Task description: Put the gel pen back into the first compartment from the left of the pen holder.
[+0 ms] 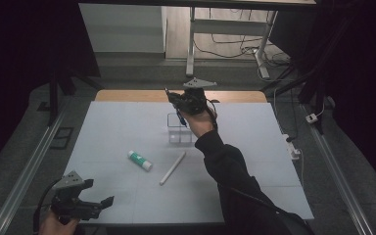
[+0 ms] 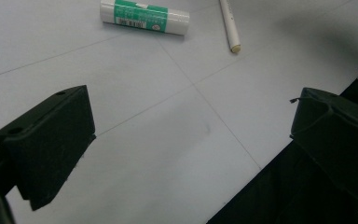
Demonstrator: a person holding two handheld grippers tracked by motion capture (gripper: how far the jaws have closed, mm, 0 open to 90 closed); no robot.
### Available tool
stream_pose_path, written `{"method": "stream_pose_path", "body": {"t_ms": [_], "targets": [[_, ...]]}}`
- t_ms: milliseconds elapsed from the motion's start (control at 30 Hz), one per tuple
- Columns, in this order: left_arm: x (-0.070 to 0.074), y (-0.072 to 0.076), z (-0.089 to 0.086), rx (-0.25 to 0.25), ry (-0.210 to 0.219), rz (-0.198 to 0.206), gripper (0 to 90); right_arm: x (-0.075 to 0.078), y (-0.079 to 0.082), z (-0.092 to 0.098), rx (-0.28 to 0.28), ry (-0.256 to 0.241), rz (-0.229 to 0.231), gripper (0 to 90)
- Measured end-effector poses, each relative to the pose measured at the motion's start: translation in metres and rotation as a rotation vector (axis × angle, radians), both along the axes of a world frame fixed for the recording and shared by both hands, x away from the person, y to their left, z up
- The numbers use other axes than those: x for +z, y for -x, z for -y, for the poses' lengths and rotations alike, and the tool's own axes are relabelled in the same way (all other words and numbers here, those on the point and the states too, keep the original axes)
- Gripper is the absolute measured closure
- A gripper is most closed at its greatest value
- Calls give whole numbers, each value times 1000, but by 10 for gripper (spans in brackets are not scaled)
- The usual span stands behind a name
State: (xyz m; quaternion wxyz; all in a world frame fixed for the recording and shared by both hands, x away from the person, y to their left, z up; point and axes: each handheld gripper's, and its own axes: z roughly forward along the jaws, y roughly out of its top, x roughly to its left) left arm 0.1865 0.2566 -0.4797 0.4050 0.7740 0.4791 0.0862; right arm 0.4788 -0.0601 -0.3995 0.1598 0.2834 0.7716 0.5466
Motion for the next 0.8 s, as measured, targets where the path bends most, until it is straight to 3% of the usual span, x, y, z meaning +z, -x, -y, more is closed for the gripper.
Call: {"method": "stream_pose_path", "body": {"t_ms": [800], "targets": [[0,0,0,-2,2,3,0,-11,-13,-27,-35,-6,46,799]]}}
